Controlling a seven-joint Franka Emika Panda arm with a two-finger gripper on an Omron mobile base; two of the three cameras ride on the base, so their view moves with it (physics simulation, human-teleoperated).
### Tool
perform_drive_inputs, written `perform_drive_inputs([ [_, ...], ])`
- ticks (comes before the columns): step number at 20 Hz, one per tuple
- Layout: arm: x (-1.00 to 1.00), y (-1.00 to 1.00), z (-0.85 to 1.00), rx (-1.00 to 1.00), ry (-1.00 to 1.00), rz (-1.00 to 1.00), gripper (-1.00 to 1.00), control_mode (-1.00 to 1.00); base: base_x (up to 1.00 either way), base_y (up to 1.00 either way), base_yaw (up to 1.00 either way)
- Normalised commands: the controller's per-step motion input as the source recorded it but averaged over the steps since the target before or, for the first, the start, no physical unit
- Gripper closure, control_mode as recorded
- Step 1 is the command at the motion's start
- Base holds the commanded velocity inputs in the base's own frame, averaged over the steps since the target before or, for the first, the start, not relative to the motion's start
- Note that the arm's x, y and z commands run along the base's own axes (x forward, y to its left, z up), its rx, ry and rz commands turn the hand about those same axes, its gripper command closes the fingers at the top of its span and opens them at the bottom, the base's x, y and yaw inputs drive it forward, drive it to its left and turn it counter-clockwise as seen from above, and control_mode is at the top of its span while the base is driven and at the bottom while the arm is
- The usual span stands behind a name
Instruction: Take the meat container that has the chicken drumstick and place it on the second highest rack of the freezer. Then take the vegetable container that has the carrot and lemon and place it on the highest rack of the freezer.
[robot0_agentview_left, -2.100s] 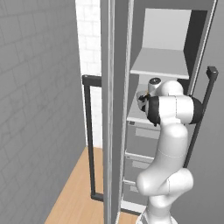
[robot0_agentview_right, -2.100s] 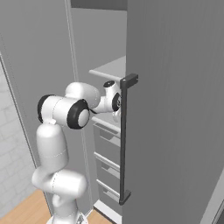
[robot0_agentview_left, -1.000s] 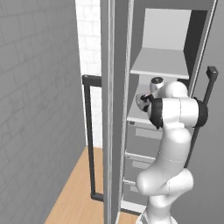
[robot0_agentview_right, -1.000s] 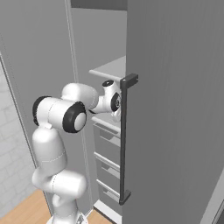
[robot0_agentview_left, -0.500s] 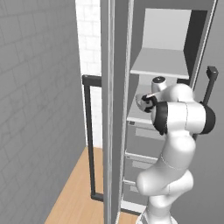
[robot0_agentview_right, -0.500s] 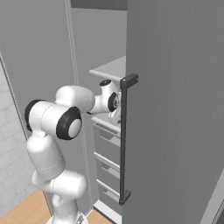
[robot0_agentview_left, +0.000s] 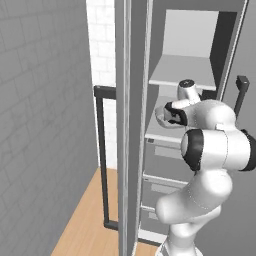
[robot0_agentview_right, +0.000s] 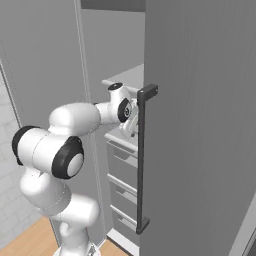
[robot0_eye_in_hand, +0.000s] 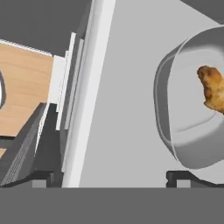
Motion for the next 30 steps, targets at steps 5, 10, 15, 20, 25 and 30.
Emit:
perform_drive_inputs([
  [5,-0.7,0.31,0.49,0.0,0.0,-0.03,-1.0,-1.0,0.0,0.0,0.0],
  [10,-0.85,0.35,0.47,0.04,-0.03,-0.12,-1.0,-1.0,0.0,0.0,0.0],
  [15,-0.92,0.22,0.56,0.11,-0.05,-0.16,-1.0,-1.0,0.0,0.0,0.0],
  [20,-0.82,0.11,0.51,0.11,-0.1,-0.03,-1.0,-1.0,0.0,0.0,0.0],
  [25,-0.71,0.08,0.69,0.06,-0.01,0.01,-1.0,-1.0,0.0,0.0,0.0],
  [30,-0.44,0.3,0.42,0.01,0.0,0.07,-1.0,-1.0,0.0,0.0,0.0],
])
